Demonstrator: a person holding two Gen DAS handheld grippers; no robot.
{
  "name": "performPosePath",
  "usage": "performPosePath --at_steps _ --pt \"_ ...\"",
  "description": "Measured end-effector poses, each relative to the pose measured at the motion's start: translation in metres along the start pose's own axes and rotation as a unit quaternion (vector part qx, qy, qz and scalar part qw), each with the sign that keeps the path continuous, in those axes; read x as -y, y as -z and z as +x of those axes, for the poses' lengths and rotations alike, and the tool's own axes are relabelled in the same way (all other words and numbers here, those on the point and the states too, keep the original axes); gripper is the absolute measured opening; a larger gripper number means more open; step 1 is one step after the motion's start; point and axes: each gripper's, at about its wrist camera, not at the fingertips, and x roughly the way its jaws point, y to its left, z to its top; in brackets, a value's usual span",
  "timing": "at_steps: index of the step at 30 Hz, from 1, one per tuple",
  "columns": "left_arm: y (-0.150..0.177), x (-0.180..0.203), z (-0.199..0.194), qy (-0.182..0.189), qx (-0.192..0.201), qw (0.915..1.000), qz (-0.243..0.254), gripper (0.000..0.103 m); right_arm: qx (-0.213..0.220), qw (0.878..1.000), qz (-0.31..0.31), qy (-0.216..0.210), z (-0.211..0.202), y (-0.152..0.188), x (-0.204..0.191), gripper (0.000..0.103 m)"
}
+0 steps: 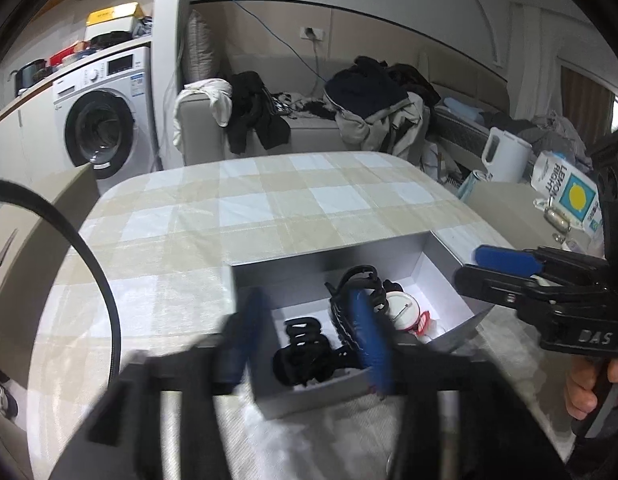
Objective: Organize jewelry
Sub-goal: 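Lower the bracelet into the box with the left tool while the right tool lowers the hair ties in, then reach the left tool to the white flag badge and close on it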
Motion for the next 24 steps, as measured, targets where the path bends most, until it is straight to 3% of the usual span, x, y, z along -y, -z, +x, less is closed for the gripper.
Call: performPosePath --at_steps 1,3,5,7,12,17,24 --pt "0.000 -0.003 -0.006 -0.002 0.005 1.0000 -0.009 0.063 0.009 1.000 -0.001 -0.003 -0.005 0.000 0.000 0.068" --pt "0.003 -0.009 -0.015 0.001 0.010 0.9997 -0.022 0.074 0.022 1.000 -0.002 0.001 -0.014 0.002 0.000 0.094" --pt "0.008 -0.013 -0.024 0.001 0.019 0.9993 -0.032 0.087 0.032 0.999 -0.003 0.005 -0.024 0.005 0.002 0.103" --pt "0.013 -0.014 -0.027 0.004 0.021 0.9992 -0.032 0.102 0.028 1.000 0.003 0.012 -0.029 0.011 0.005 0.103" --pt "0.038 -0.008 -0.024 0.017 -0.019 0.9992 -0.031 0.102 0.008 1.000 0.016 0.019 -0.031 0.033 0.007 0.103" --pt "0.065 0.018 -0.013 0.027 -0.063 0.9976 0.007 0.102 -0.027 0.999 0.023 0.012 -0.029 0.055 0.008 0.103" --pt "0.072 0.051 0.001 0.043 -0.102 0.9919 0.063 0.101 -0.050 0.999 0.010 -0.007 -0.036 0.080 0.002 0.103"
